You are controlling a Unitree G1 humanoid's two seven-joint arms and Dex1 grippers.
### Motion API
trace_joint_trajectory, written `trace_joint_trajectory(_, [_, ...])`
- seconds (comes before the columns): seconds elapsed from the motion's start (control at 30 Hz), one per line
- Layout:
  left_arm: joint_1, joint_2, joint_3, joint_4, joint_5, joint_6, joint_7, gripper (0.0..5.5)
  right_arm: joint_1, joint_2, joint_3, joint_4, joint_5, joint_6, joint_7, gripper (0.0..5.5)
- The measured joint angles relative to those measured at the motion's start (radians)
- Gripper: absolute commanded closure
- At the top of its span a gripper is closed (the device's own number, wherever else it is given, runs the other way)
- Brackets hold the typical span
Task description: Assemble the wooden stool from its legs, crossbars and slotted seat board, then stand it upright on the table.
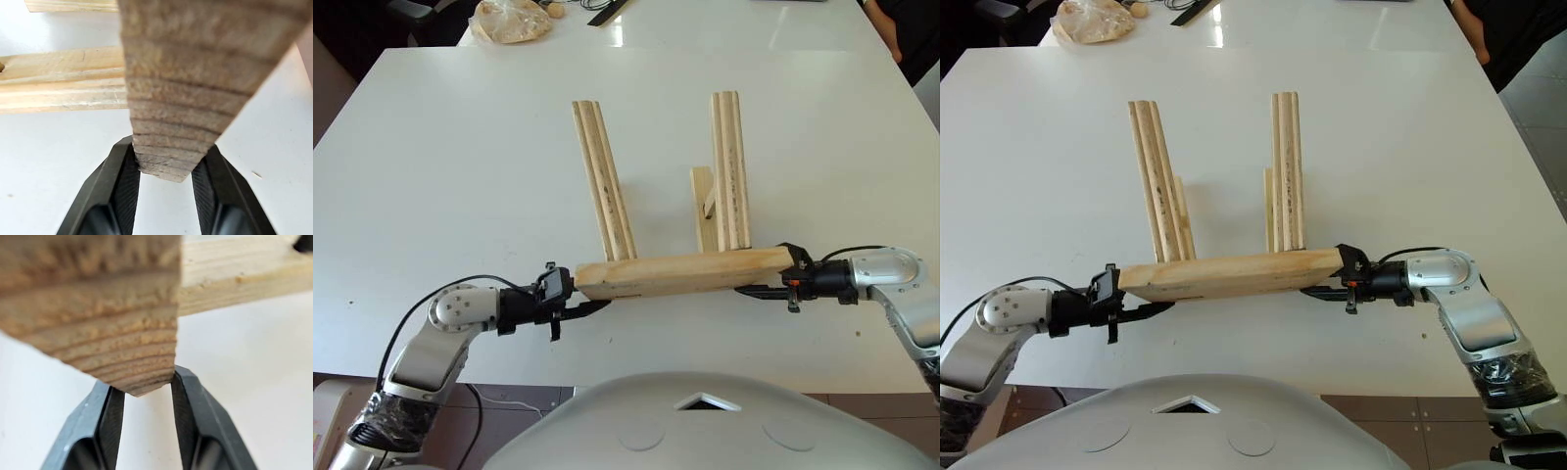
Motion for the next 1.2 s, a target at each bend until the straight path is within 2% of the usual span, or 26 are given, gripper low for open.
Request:
trace_joint_trajectory(0.07, [-0.048, 0.029, 0.043, -0.071, -0.08, 0.13, 0.002, 4.12, -0.003, -0.019, -0.07, -0.091, 0.087, 0.164, -0.037, 4.2])
trace_joint_trajectory(0.2, [-0.129, 0.1, 0.092, -0.127, -0.237, 0.275, -0.018, 4.12, -0.041, -0.087, -0.146, -0.137, 0.243, 0.344, -0.021, 4.2])
trace_joint_trajectory(0.4, [-0.217, 0.197, 0.108, -0.112, -0.549, 0.467, -0.029, 4.12, -0.109, -0.247, -0.154, -0.078, 0.535, 0.565, 0.029, 4.2])
trace_joint_trajectory(0.53, [-0.353, 0.271, 0.106, -0.028, -0.817, 0.567, 0.005, 4.12, -0.218, -0.351, -0.129, 0.021, 0.776, 0.659, 0.033, 4.2])
trace_joint_trajectory(0.73, [-0.736, 0.334, 0.011, 0.242, -1.189, 0.876, 0.058, 4.14, -0.507, -0.434, 0.033, 0.261, 1.1, 0.924, 0.051, 4.2])
trace_joint_trajectory(0.9, [-1.066, 0.339, -0.134, 0.566, -1.34, 1.155, 0.124, 4.14, -0.832, -0.401, 0.243, 0.529, 1.254, 1.079, 0.04, 4.23])
trace_joint_trajectory(1.0, [-1.183, 0.342, -0.202, 0.712, -1.396, 1.255, 0.142, 4.14, -0.984, -0.36, 0.327, 0.676, 1.32, 1.123, 0.021, 4.23])
trace_joint_trajectory(1.1, [-1.291, 0.393, -0.345, 0.818, -1.476, 1.351, 0.11, 4.14, -1.173, -0.3, 0.465, 0.868, 1.383, 1.17, 0.002, 4.23])
trace_joint_trajectory(1.2, [-1.348, 0.492, -0.512, 0.805, -1.549, 1.411, 0.022, 4.14, -1.285, -0.272, 0.616, 0.949, 1.469, 1.188, 0.005, 4.23])
